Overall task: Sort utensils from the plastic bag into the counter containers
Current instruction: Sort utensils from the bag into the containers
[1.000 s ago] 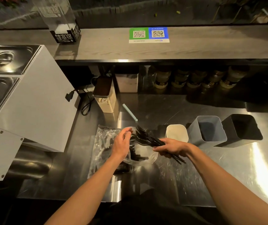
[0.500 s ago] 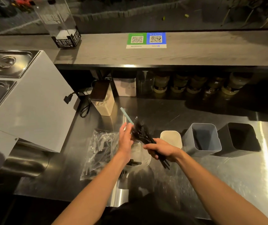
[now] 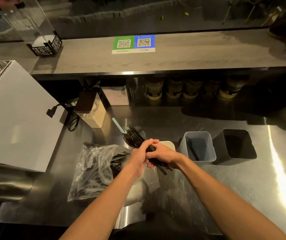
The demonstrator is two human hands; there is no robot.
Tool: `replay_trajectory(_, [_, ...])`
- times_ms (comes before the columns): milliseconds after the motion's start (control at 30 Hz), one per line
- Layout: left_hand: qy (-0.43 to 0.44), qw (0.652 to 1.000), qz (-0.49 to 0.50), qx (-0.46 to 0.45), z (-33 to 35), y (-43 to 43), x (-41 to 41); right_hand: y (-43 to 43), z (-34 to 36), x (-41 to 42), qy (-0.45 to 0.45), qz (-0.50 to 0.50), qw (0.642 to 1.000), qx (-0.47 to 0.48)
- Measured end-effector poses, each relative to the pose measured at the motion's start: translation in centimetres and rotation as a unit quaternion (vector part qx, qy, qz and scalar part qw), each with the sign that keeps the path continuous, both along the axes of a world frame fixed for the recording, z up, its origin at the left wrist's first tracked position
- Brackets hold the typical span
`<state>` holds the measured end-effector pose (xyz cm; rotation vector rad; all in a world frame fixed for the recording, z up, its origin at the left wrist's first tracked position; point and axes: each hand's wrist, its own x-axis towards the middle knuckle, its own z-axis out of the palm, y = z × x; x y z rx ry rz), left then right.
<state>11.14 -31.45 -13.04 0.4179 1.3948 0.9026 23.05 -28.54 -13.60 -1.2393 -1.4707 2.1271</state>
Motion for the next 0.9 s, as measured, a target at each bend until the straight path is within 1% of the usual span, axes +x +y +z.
replay_trajectory(67, [0.004, 1.000, 0.004, -0.004, 0.5, 0.5, 0.8, 0.0, -0.2, 0.5, 0.002, -0.032, 0.999, -0.009])
replay_trajectory(167, [-0.010, 1.000, 0.017, 0.008, 0.4, 1.3, 1.5, -0.2, -0.8, 1.3, -0.025, -0.070, 0.997, 0.016])
replay_trajectory(267, [-0.015, 0.995, 0.086, 0.043, 0.6, 2.5, 1.0, -0.6, -0.5, 2.4, -0.010, -0.121, 0.993, 0.003])
replay_trajectory(300, [-0.032, 0.991, 0.116, 0.053, 0.8, 2.9, 0.7, -0.9, -0.3, 2.5, -0.005, -0.148, 0.989, -0.012])
replay_trajectory(333, [-0.057, 0.986, 0.142, 0.062, 1.0, 3.3, 0.3, -1.0, -0.4, 2.4, -0.001, -0.195, 0.980, -0.036])
replay_trajectory(400, [-0.106, 0.975, 0.180, 0.071, 1.3, 3.8, 0.2, -1.0, -1.4, 1.5, 0.022, -0.319, 0.940, -0.118])
replay_trajectory(433, [-0.122, 0.972, 0.189, 0.068, 1.4, 3.9, 0.5, -0.8, -1.7, 0.9, 0.055, -0.362, 0.914, -0.172])
replay_trajectory(500, [-0.129, 0.975, 0.173, 0.053, 1.2, 3.5, 1.7, -0.6, -1.9, -0.5, 0.153, -0.419, 0.856, -0.260])
replay_trajectory(533, [-0.129, 0.977, 0.162, 0.047, 1.1, 3.3, 2.3, -0.5, -1.7, -0.9, 0.183, -0.438, 0.834, -0.281])
replay_trajectory(567, [-0.131, 0.977, 0.161, 0.043, 1.0, 3.1, 2.7, -0.3, -1.3, -1.1, 0.195, -0.444, 0.827, -0.284])
replay_trajectory(667, [-0.137, 0.977, 0.161, 0.042, 1.2, 3.2, 3.0, -0.4, -0.3, -0.4, 0.203, -0.430, 0.838, -0.266])
replay_trajectory(700, [-0.141, 0.977, 0.153, 0.045, 1.4, 3.2, 2.9, -0.5, -0.1, 0.1, 0.197, -0.412, 0.849, -0.265])
replay_trajectory(733, [-0.141, 0.979, 0.142, 0.050, 1.7, 3.3, 2.9, -0.6, -0.1, 0.7, 0.174, -0.388, 0.868, -0.256])
replay_trajectory(800, [-0.107, 0.987, 0.104, 0.057, 1.9, 3.1, 2.8, -0.7, -0.3, 2.0, 0.104, -0.351, 0.908, -0.206])
replay_trajectory(833, [-0.084, 0.992, 0.079, 0.058, 1.9, 3.0, 2.8, -0.4, -0.4, 2.6, 0.084, -0.349, 0.917, -0.172])
replay_trajectory(900, [-0.064, 0.996, 0.023, 0.053, 1.7, 2.5, 3.0, 0.1, -0.4, 3.7, 0.078, -0.360, 0.923, -0.115])
